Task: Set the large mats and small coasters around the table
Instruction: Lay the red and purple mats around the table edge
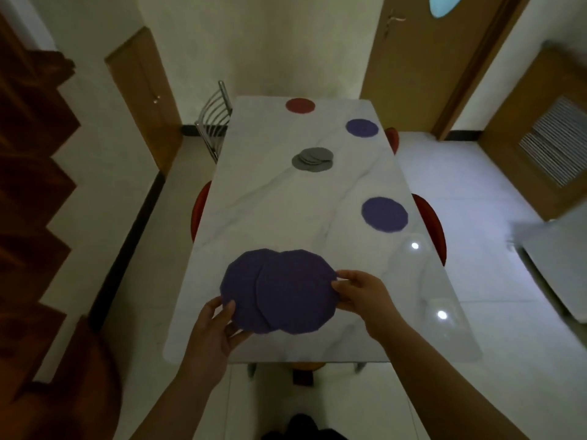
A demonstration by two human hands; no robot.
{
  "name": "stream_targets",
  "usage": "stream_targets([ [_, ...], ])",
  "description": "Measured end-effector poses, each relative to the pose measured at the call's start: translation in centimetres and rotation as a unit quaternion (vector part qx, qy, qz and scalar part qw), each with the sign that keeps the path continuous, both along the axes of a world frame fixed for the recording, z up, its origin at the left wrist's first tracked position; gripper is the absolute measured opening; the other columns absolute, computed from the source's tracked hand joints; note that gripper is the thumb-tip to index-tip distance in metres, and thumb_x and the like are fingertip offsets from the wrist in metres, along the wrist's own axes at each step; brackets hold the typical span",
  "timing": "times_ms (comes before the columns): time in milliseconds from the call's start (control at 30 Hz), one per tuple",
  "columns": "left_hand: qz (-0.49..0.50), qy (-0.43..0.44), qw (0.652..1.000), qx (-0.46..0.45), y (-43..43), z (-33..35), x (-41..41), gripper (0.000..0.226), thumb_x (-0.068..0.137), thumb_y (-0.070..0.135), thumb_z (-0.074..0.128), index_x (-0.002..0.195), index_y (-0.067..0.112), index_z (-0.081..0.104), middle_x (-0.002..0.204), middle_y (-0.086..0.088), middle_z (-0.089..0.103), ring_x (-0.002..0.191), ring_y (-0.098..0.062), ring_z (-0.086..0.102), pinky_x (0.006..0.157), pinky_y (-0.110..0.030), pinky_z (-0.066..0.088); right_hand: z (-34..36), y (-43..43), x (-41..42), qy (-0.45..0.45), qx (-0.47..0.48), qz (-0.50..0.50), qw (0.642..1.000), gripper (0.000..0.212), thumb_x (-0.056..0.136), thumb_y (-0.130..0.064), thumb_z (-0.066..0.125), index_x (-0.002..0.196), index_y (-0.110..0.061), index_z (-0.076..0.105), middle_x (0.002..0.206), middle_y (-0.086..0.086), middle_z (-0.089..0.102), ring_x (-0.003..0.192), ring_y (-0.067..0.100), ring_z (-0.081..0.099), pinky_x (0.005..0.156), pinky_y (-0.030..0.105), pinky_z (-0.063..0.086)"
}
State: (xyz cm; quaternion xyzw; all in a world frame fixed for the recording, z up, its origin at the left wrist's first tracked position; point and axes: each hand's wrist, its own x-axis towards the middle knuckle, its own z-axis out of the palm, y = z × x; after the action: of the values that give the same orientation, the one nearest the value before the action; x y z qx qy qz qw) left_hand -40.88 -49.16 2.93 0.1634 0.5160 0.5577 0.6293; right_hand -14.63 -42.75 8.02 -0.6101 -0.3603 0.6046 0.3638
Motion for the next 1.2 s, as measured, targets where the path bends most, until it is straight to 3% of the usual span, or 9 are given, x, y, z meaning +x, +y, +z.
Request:
stream_targets([
  [167, 0.055, 0.020, 0.998, -0.015, 0.2, -1.1, -2.3, 0.041, 0.076, 0.027, 0.067, 0.116, 0.020, 0.058, 0.113, -0.004, 0.069, 0.093, -0.025, 0.072, 0.066, -0.036, 0.060, -3.4, -0.7, 2.7, 0.044, -0.043, -0.064, 0.996, 0.026, 0.089, -0.006, 0.057, 0.113, -0.007, 0.063, 0.100, 0.012, 0.072, 0.088, 0.024, 0.072, 0.068, 0.029, 0.059],
  [367, 0.083, 0.046, 0.995, -0.031, -0.7, -2.1, -4.0, 0.040, 0.083, 0.022, 0.064, 0.121, 0.016, 0.054, 0.118, -0.006, 0.065, 0.102, -0.031, 0.066, 0.068, -0.039, 0.061, -8.6, -2.9, 3.1, 0.074, -0.120, -0.144, 0.979, 0.021, 0.090, 0.000, 0.053, 0.107, -0.008, 0.063, 0.096, 0.014, 0.070, 0.082, 0.025, 0.071, 0.056, 0.028, 0.057],
  [500, 0.088, 0.035, 0.995, -0.038, -1.2, -2.4, -4.2, 0.039, 0.088, 0.019, 0.061, 0.126, 0.015, 0.052, 0.117, -0.004, 0.065, 0.103, -0.032, 0.066, 0.067, -0.039, 0.061, -10.6, -3.3, 2.3, 0.089, -0.141, -0.178, 0.970, 0.019, 0.090, 0.001, 0.053, 0.099, -0.011, 0.064, 0.096, 0.012, 0.068, 0.088, 0.027, 0.067, 0.060, 0.031, 0.060],
  [633, 0.078, 0.029, 0.995, -0.048, -1.4, -2.3, -4.1, 0.043, 0.085, 0.021, 0.062, 0.126, 0.015, 0.052, 0.121, -0.006, 0.063, 0.104, -0.033, 0.066, 0.069, -0.040, 0.061, -12.2, -3.0, 1.8, -0.033, -0.148, -0.165, 0.975, 0.030, 0.087, -0.001, 0.057, 0.116, -0.001, 0.061, 0.107, 0.018, 0.065, 0.096, 0.033, 0.064, 0.084, 0.045, 0.056],
  [833, 0.077, 0.026, 0.996, -0.049, -1.2, -2.2, -3.6, 0.023, 0.091, 0.015, 0.058, 0.113, 0.020, 0.056, 0.118, -0.006, 0.063, 0.101, -0.031, 0.066, 0.066, -0.039, 0.061, -12.4, -2.9, 1.2, -0.277, -0.096, -0.047, 0.955, 0.027, 0.083, -0.008, 0.060, 0.109, -0.005, 0.068, 0.093, 0.013, 0.070, 0.079, 0.025, 0.065, 0.080, 0.037, 0.054],
  [967, 0.081, 0.028, 0.995, -0.047, -0.8, -2.1, -3.4, 0.020, 0.091, 0.015, 0.058, 0.110, 0.021, 0.057, 0.115, -0.004, 0.064, 0.100, -0.030, 0.066, 0.064, -0.038, 0.061, -12.5, -2.6, 1.2, -0.316, -0.089, -0.015, 0.945, 0.027, 0.082, -0.009, 0.060, 0.107, -0.006, 0.069, 0.093, 0.012, 0.070, 0.074, 0.019, 0.059, 0.072, 0.027, 0.045],
  [1200, 0.078, 0.033, 0.995, -0.048, -0.2, -1.9, -3.1, 0.024, 0.089, 0.018, 0.061, 0.113, 0.020, 0.057, 0.116, -0.004, 0.064, 0.101, -0.031, 0.067, 0.069, -0.041, 0.061, -12.5, -2.6, 1.9, -0.337, -0.099, 0.038, 0.935, 0.033, 0.084, -0.012, 0.060, 0.116, -0.008, 0.063, 0.111, 0.012, 0.067, 0.089, 0.020, 0.059, 0.075, 0.023, 0.039],
])
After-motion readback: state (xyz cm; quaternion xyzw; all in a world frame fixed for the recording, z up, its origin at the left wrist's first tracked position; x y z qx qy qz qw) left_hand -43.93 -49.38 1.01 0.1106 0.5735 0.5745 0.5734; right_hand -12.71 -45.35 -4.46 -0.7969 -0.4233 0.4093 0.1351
